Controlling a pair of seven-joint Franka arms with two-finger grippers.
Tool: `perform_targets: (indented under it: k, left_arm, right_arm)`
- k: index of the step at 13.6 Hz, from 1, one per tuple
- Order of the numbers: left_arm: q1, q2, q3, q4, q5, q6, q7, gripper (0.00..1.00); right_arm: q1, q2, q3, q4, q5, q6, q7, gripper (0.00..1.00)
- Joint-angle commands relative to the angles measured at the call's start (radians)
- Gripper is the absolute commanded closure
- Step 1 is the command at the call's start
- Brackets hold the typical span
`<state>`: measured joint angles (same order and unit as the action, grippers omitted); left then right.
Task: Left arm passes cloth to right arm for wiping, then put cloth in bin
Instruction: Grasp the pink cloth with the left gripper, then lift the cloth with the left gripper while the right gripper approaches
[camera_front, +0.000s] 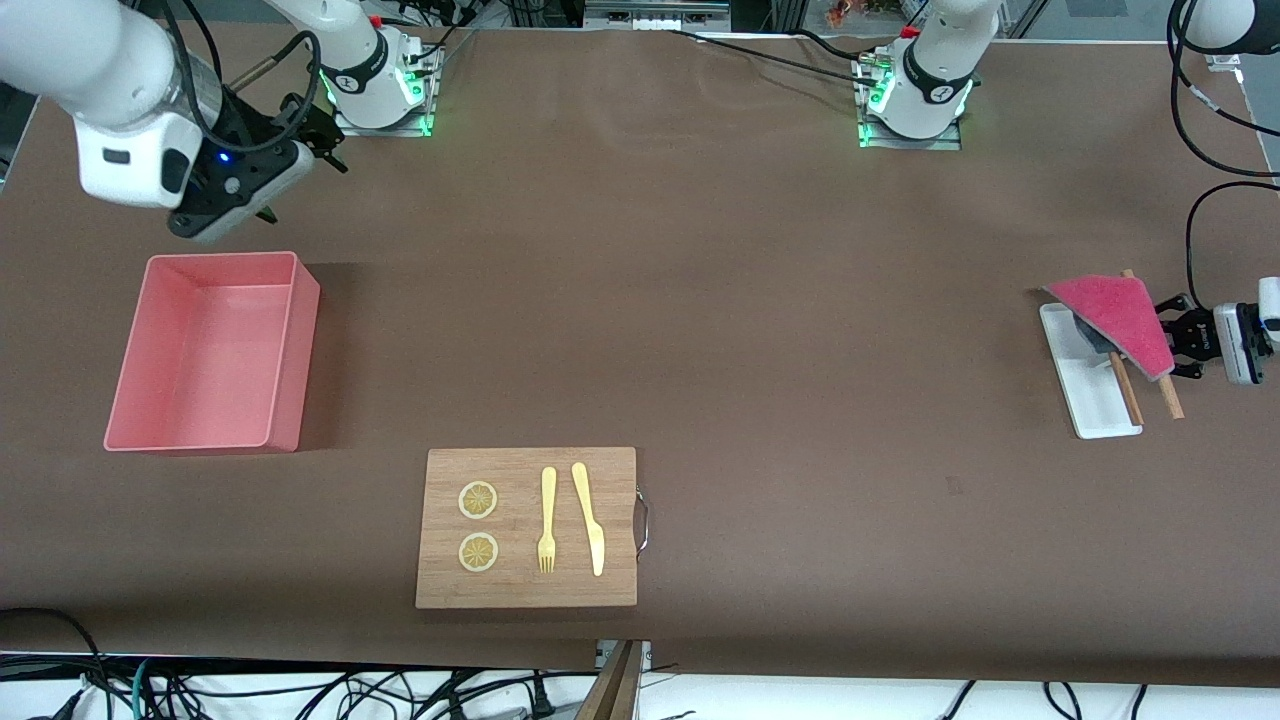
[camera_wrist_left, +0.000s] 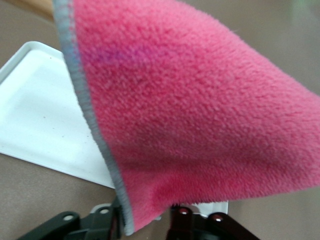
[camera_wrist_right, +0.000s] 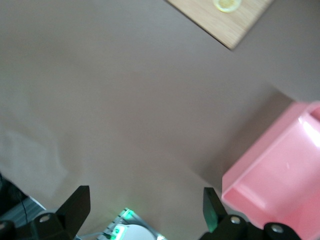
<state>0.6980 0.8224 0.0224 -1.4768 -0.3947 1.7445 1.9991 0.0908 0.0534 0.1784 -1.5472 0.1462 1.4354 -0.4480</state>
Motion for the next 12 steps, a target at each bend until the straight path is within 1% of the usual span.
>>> perform_targets:
  k: [1,3,5,7,9,11,12]
  left_arm:
    - [0.006,-0.008,-0.002,0.026,-0.006,-0.025,0.052,1.00]
    - [-0.002,-0.058,-0.001,0.026,-0.001,-0.051,0.034,1.00]
    - [-0.003,-0.147,-0.013,0.042,0.104,-0.092,-0.061,1.00]
    - [-0.011,-0.231,-0.022,0.046,0.177,-0.140,-0.155,1.00]
    - [-0.018,-0.310,-0.025,0.041,0.229,-0.187,-0.264,1.00]
    - [-0.079,-0.383,-0.028,0.041,0.272,-0.255,-0.412,1.00]
    - [-0.128,-0.423,-0.030,0.043,0.287,-0.291,-0.507,1.00]
  right_arm:
    - [-0.060,0.078,-0.004,0.015,0.117,0.010,-0.206,0.00]
    - [-0.092,0.149,-0.005,0.015,0.214,0.022,-0.398,0.00]
    - [-0.111,0.212,-0.005,0.013,0.303,0.046,-0.558,0.00]
    - [-0.114,0.247,-0.005,-0.010,0.380,0.077,-0.648,0.00]
    - [-0.112,0.250,-0.005,-0.091,0.487,0.150,-0.765,0.00]
    - [-0.111,0.244,-0.002,-0.196,0.602,0.238,-0.872,0.00]
    - [-0.106,0.246,0.001,-0.238,0.666,0.279,-0.914,0.00]
